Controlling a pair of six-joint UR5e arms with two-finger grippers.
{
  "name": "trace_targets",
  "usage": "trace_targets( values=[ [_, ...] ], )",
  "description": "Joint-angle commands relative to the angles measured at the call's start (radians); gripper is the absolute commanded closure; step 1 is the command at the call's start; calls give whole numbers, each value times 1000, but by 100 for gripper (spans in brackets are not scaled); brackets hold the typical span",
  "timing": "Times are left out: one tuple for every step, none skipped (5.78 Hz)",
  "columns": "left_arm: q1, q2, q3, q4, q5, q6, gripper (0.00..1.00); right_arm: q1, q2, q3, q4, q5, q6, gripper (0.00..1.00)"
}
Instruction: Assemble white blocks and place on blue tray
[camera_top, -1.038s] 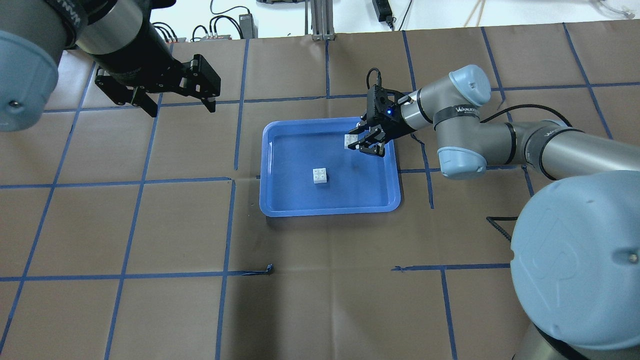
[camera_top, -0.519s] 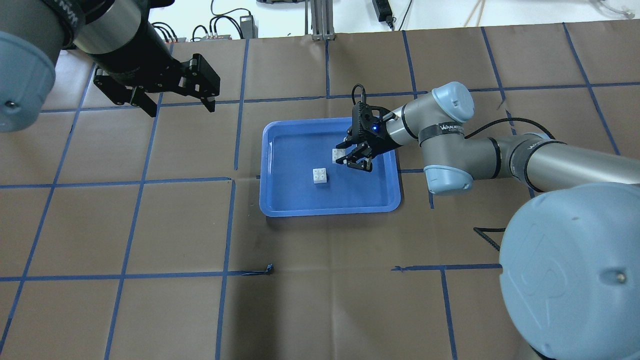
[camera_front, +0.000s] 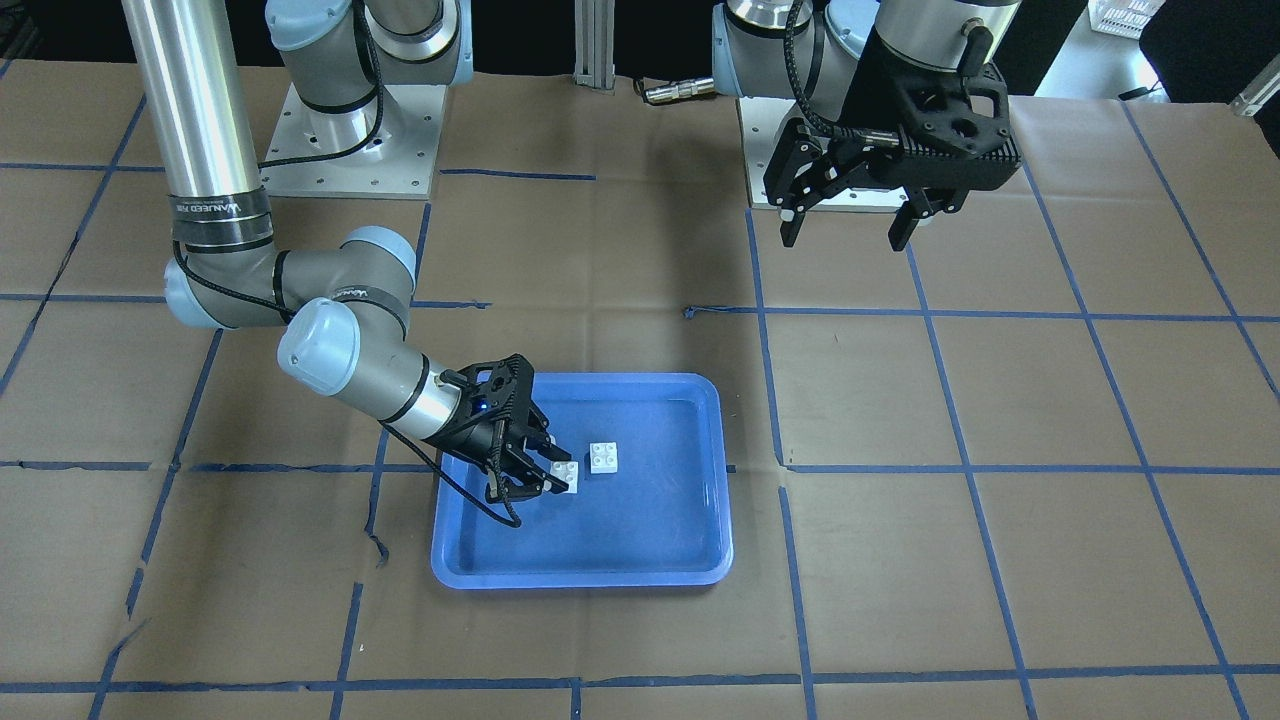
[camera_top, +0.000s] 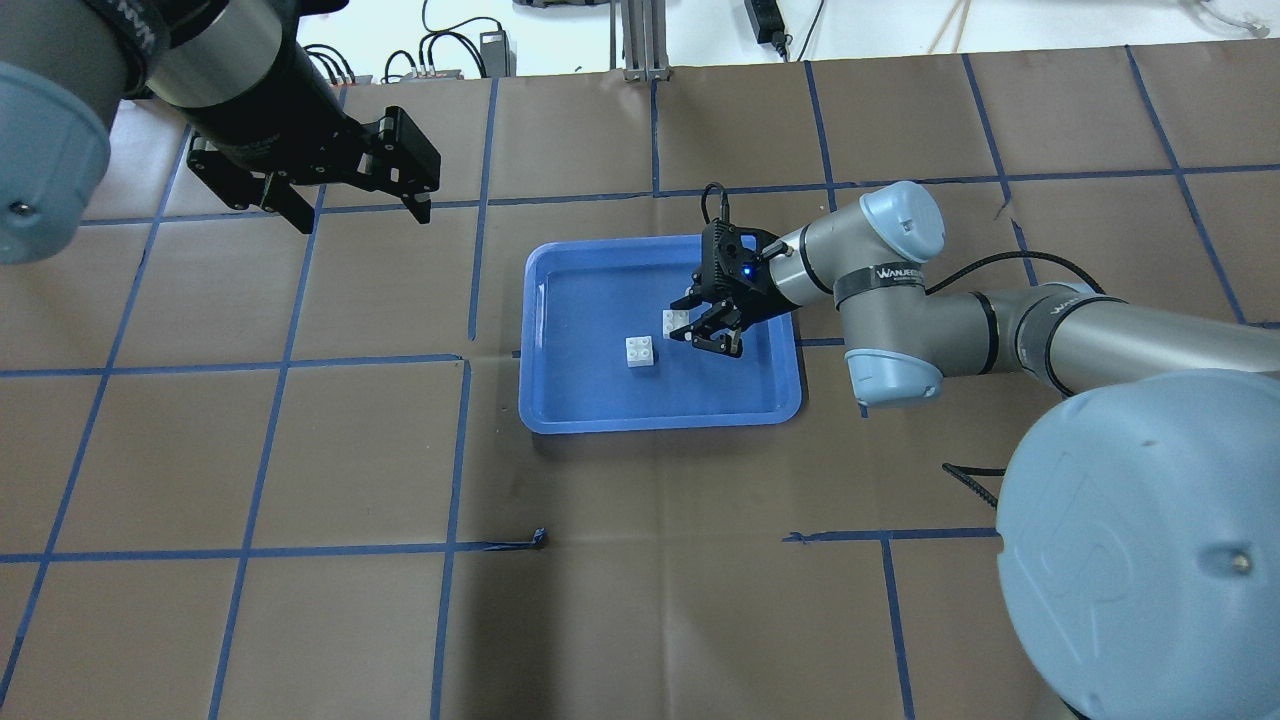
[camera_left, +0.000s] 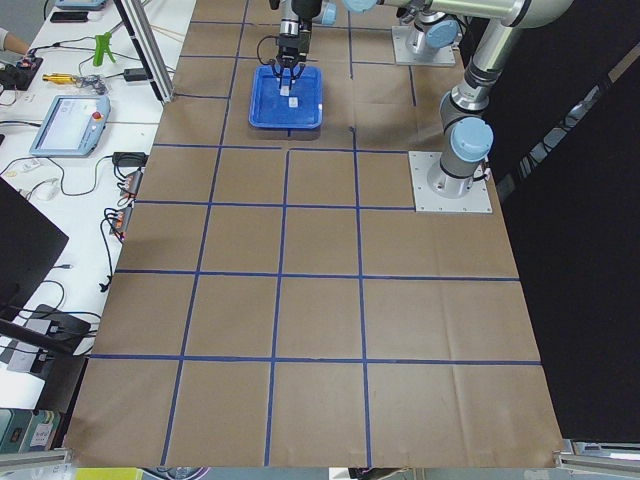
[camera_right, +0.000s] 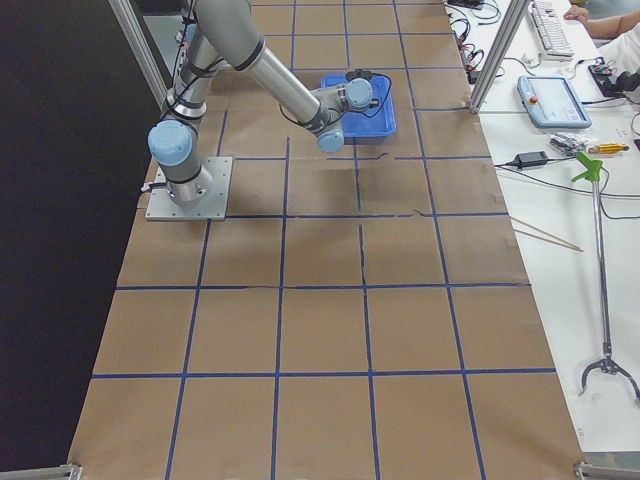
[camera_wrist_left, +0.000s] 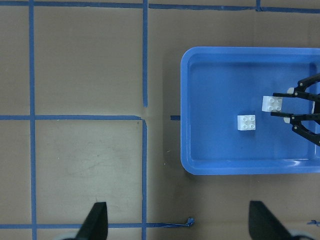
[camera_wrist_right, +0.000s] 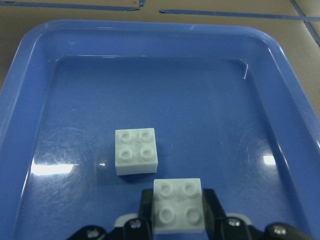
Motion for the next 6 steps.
trace_targets(
  values=[
    [0,1,2,0,-1,0,1,0,-9,20,-37,3,3,83],
    [-2,-1,2,0,-1,-2,1,2,-9,23,-34,3,3,83],
    [0,2,3,-3,0,-2,1,3,-9,23,-28,3,3,83],
    [0,4,2,-5,0,-2,1,5,-7,24,-23,1,3,83],
    [0,5,3,-6,0,-2,1,6,-7,26,-22,1,18,83],
    [0,8,-3,-6,0,-2,1,9,-2,28,-22,1,20,82]
  ],
)
